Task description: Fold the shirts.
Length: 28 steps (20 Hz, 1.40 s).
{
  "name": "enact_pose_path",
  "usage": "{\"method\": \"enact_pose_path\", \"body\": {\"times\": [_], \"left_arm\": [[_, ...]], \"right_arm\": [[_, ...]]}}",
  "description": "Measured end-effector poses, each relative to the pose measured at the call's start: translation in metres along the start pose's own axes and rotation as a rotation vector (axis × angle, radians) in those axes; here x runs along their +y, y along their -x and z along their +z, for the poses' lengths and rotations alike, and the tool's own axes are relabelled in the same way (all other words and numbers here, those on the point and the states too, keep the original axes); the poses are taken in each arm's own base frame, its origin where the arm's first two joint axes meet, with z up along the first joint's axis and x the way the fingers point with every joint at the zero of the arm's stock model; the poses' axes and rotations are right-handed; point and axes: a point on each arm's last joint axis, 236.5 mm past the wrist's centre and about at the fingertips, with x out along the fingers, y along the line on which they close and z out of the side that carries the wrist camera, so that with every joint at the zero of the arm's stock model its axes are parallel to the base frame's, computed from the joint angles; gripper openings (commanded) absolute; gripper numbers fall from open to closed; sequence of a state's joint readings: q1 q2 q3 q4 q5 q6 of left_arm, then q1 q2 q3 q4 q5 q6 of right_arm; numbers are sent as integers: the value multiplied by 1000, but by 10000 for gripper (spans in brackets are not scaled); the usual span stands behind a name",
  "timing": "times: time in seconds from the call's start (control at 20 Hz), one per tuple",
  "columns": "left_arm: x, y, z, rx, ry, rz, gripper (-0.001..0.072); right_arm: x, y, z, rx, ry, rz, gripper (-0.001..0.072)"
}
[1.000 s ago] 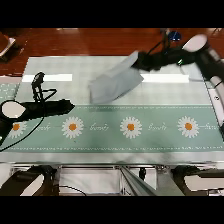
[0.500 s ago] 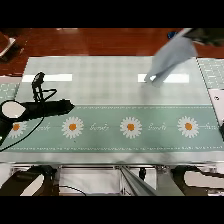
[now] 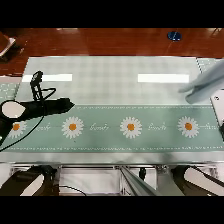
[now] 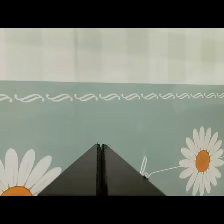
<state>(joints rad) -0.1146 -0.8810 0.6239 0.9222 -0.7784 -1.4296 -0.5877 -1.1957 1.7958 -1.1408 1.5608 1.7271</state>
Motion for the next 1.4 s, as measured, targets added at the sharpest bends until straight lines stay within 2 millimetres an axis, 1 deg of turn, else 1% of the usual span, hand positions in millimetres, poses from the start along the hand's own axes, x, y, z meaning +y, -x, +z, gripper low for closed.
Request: {"method": "enact_pose_path", "body": {"times": [0.15, 0.25, 0.35, 0.4, 0.5, 0.6, 0.7, 0.75, 0.8, 0.85, 0.9, 0.95, 1.05, 1.1, 1.15, 1.2, 1.3, 1.35, 1.4], "left_arm": [[1, 0, 7, -31, -1, 5, 17], [2, 0, 12, -51, -2, 7, 18], [2, 1, 18, -76, -4, 11, 17], [3, 1, 19, -81, -5, 12, 18], [3, 1, 23, -98, -10, 13, 18], [0, 0, 26, -111, -17, 11, 18], [-3, 0, 27, -120, -27, 7, 18], [-6, -1, 26, -122, -33, 3, 18], [-9, -2, 27, -126, -40, -1, 17], [-12, -3, 25, -124, -47, -6, 18], [-15, -4, 25, -125, -56, -11, 17], [-18, -5, 25, -129, -64, -16, 17], [-25, -7, 22, -123, -79, -26, 17], [-27, -9, 22, -125, -84, -29, 17], [-30, -10, 23, -123, -88, -32, 17], [-33, -10, 27, -124, -92, -36, 17], [-43, -7, 41, -133, -108, -49, 17], [-51, -2, 54, -145, -122, -60, 17], [-60, 2, 66, -154, -138, -71, 17]], "right_arm": [[-47, 24, -24, -22, -142, -112, 25], [-86, 43, -43, -57, -252, -213, 25], [-128, 63, -69, -80, -371, -326, 26], [-149, 74, -85, -82, -433, -391, 26], [-183, 92, -122, -65, -546, -501, 26], [-205, 105, -159, -40, -650, -590, 26], [-221, 115, -194, -16, -733, -680, 30], [-228, 121, -211, -5, -767, -735, 102], [-236, 127, -226, 7, -801, -794, 313], [-242, 133, -240, 21, -827, -855, 411], [-247, 136, -251, 40, -838, -897, 412], [-250, 137, -257, 59, -837, -923, 412], [-256, 140, -264, 94, -818, -972, 412], [-260, 141, -263, 106, -796, -986, 411], [-262, 140, -258, 109, -765, -991, 398], [-264, 139, -249, 102, -732, -985, 323], [-262, 126, -215, 61, -641, -918, 22], [-255, 112, -192, 36, -590, -845, 27], [-240, 90, -162, 7, -518, -731, 26]]}}
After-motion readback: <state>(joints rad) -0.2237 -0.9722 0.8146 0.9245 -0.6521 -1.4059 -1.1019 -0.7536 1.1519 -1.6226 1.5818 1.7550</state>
